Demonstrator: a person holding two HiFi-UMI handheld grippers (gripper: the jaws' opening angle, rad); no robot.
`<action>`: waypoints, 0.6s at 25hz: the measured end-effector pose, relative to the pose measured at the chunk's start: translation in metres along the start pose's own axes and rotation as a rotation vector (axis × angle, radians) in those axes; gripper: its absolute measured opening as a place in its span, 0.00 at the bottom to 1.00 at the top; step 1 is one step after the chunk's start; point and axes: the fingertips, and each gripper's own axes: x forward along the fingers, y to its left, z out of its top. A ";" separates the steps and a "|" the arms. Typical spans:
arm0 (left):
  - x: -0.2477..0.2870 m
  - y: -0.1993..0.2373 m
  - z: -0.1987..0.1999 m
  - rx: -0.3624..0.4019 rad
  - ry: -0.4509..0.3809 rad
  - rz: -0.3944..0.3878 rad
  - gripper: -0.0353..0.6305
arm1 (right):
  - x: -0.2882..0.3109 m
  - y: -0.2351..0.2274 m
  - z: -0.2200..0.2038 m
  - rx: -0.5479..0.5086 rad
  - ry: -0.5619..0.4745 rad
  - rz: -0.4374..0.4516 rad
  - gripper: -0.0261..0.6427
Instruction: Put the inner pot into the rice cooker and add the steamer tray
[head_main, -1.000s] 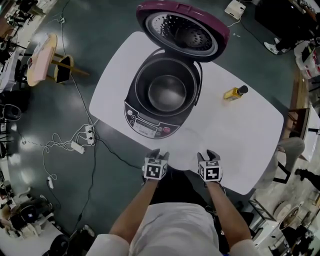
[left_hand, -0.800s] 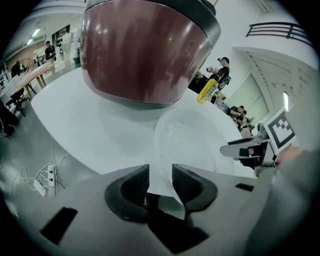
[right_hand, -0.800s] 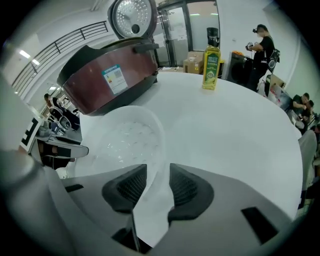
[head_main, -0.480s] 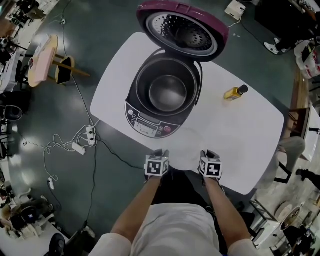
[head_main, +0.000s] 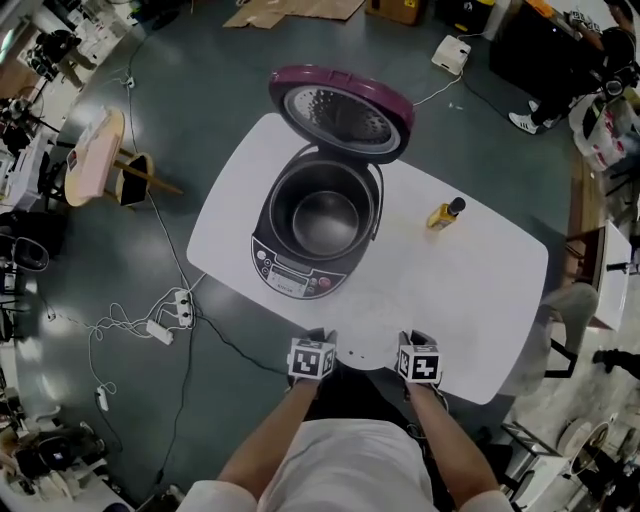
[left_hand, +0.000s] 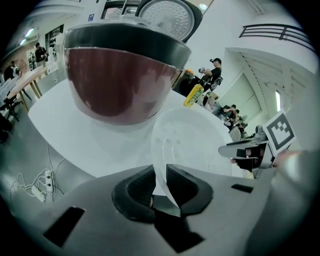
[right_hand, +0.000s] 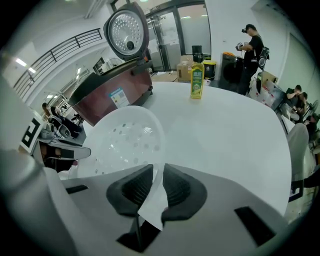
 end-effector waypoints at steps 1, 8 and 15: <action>-0.004 -0.004 0.003 0.008 -0.003 -0.003 0.18 | -0.006 0.000 0.002 0.003 -0.008 0.000 0.15; -0.034 -0.035 0.035 0.080 -0.066 -0.039 0.18 | -0.053 -0.010 0.027 0.033 -0.094 -0.021 0.15; -0.059 -0.061 0.079 0.148 -0.145 -0.058 0.18 | -0.095 -0.017 0.067 0.028 -0.189 -0.034 0.15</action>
